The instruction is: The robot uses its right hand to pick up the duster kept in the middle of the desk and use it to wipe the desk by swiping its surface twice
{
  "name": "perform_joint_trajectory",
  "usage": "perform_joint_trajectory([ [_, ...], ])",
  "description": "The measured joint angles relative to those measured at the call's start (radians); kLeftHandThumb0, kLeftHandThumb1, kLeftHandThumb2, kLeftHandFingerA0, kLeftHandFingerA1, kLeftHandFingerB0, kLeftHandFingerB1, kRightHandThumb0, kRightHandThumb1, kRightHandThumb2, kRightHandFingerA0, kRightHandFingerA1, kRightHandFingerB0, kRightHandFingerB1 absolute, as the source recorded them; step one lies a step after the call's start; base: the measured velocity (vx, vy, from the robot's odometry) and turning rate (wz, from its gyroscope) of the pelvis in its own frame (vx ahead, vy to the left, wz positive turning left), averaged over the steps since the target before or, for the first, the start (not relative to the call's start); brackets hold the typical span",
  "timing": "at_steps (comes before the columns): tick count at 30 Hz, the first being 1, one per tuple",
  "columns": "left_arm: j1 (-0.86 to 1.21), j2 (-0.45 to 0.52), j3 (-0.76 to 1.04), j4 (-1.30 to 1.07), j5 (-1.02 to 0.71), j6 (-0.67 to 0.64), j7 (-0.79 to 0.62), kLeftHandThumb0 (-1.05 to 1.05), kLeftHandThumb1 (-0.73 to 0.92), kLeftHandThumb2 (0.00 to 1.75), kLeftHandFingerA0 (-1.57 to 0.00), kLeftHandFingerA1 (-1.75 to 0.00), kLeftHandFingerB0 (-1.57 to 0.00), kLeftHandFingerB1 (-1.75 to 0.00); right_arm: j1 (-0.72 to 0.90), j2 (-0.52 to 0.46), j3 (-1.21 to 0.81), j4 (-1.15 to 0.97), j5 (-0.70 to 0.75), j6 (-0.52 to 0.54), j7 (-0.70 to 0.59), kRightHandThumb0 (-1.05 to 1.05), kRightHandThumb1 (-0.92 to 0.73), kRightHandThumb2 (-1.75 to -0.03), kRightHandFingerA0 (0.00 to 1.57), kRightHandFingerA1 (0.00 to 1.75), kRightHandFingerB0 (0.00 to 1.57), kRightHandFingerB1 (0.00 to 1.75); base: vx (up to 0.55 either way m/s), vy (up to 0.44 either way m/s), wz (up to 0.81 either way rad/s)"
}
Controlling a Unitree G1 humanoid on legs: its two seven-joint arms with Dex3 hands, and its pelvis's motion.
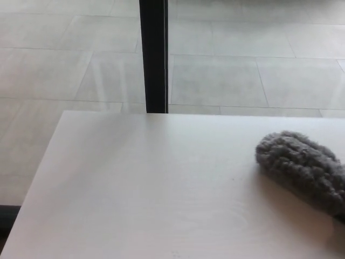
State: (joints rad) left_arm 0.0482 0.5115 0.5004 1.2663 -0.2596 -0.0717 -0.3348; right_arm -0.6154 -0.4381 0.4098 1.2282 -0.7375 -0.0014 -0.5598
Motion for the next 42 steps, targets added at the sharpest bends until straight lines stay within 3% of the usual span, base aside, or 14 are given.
perform_joint_trajectory([
  [6, 0.008, 0.000, 0.004, 0.001, -0.001, -0.001, -0.009, -0.51, 0.76, 0.62, -0.54, -0.58, -0.46, -0.45, 0.056, -0.034, -0.144, 0.017, 0.079, 0.043, 0.017, -0.41, -0.63, -0.59, 0.76, 1.57, 0.75, 0.62, 0.00, 0.000, 0.00],
  [9, 0.010, 0.000, 0.005, 0.000, -0.002, -0.002, -0.015, -0.51, 0.76, 0.63, -0.58, -0.56, -0.48, -0.44, 0.063, -0.034, -0.182, 0.023, 0.105, 0.064, 0.025, -0.40, -0.71, -0.62, 0.73, 1.68, 0.70, 1.10, 0.00, 0.000, 0.00],
  [15, 0.009, 0.000, 0.000, 0.000, -0.001, -0.009, -0.018, -0.55, 0.76, 0.63, -0.56, -0.57, -0.46, -0.44, 0.061, -0.016, -0.187, 0.006, 0.129, 0.095, 0.026, -0.37, -0.71, -0.61, 0.78, 1.73, 0.66, 0.89, 0.00, 0.000, 0.00],
  [16, 0.009, 0.000, 0.000, 0.000, -0.001, -0.009, -0.018, -0.55, 0.76, 0.63, -0.56, -0.57, -0.46, -0.44, 0.060, -0.012, -0.182, 0.002, 0.130, 0.098, 0.025, -0.43, -0.51, -0.93, 1.11, 1.34, 0.72, 1.00, 0.00, 0.000, 0.00],
  [17, 0.009, 0.000, 0.000, 0.000, -0.001, -0.009, -0.018, -0.55, 0.76, 0.63, -0.55, -0.57, -0.46, -0.45, 0.058, -0.007, -0.177, -0.002, 0.131, 0.101, 0.025, -0.37, -0.68, -0.60, 0.78, 1.72, 0.69, 1.02, 0.00, 0.000, 0.00],
  [21, 0.008, 0.000, 0.000, 0.000, -0.001, -0.009, -0.018, -0.56, 0.77, 0.63, -0.57, -0.56, -0.47, -0.44, 0.046, 0.006, -0.151, -0.022, 0.135, 0.105, 0.029, -0.34, -0.71, -0.64, 0.74, 1.63, 0.71, 0.75, 0.00, 0.000, 0.00],
  [25, 0.007, 0.000, 0.000, -0.001, -0.001, -0.008, -0.018, -0.56, 0.61, 0.97, -0.50, -0.66, -0.39, -0.56, 0.030, 0.008, -0.131, -0.032, 0.136, 0.108, 0.050, -0.46, -0.71, -0.61, 0.78, 0.96, 0.46, 0.38, 0.00, 0.000, 0.00],
  [26, 0.007, 0.000, 0.000, -0.001, -0.001, -0.008, -0.018, -0.54, 0.77, 0.63, -0.54, -0.59, -0.44, -0.44, 0.025, 0.006, -0.130, -0.043, 0.137, 0.107, 0.060, -0.63, -0.72, -0.61, 0.72, 0.95, 0.23, 0.28, 0.00, 0.000, 0.00],
  [27, 0.007, 0.000, 0.000, -0.001, -0.001, -0.008, -0.018, -0.56, 0.59, 0.96, -0.49, -0.66, -0.38, -0.56, 0.022, 0.004, -0.129, -0.053, 0.138, 0.106, 0.069, -0.74, -0.75, -0.64, 0.53, 0.84, 0.07, 0.23, 0.00, 0.000, 0.00],
  [28, 0.007, 0.000, 0.000, -0.001, -0.001, -0.008, -0.019, -0.54, 0.79, 0.63, -0.52, -0.59, -0.42, -0.43, 0.020, 0.002, -0.126, -0.062, 0.137, 0.106, 0.078, -0.85, -0.59, -0.98, 0.09, 0.57, 0.00, 0.17, 0.00, 0.000, 0.00],
  [29, 0.007, 0.000, 0.000, -0.001, -0.001, -0.008, -0.019, -0.53, 0.79, 0.63, -0.52, -0.59, -0.42, -0.43, 0.016, 0.000, -0.122, -0.069, 0.137, 0.106, 0.088, -1.05, -0.65, -1.04, 0.00, 0.13, 0.00, 0.04, 0.00, 0.000, 0.00],
  [31, 0.007, 0.000, 0.000, -0.001, -0.001, -0.008, -0.021, -0.54, 0.79, 0.63, -0.52, -0.58, -0.42, -0.43, 0.013, 0.000, -0.114, -0.084, 0.138, 0.105, 0.114, -1.05, -0.62, -1.05, 0.00, 0.11, 0.00, 0.06, 0.00, 0.000, 0.00],
  [32, 0.007, 0.000, 0.000, -0.001, -0.001, -0.008, -0.021, -0.53, 0.80, 0.63, -0.52, -0.58, -0.43, -0.43, 0.013, 0.000, -0.109, -0.090, 0.138, 0.104, 0.128, -1.02, -0.75, -0.64, 0.00, 0.00, 0.00, 0.00, 0.00, 0.000, 0.00],
  [42, 0.005, 0.000, 0.000, -0.001, -0.001, -0.008, -0.025, -0.54, 0.79, 0.64, -0.58, -0.58, -0.44, -0.44, 0.014, -0.036, -0.083, -0.202, 0.139, 0.096, 0.273, -1.05, -0.73, -0.63, 0.00, 0.00, 0.00, 0.00, 0.00, 0.000, 0.00],
])
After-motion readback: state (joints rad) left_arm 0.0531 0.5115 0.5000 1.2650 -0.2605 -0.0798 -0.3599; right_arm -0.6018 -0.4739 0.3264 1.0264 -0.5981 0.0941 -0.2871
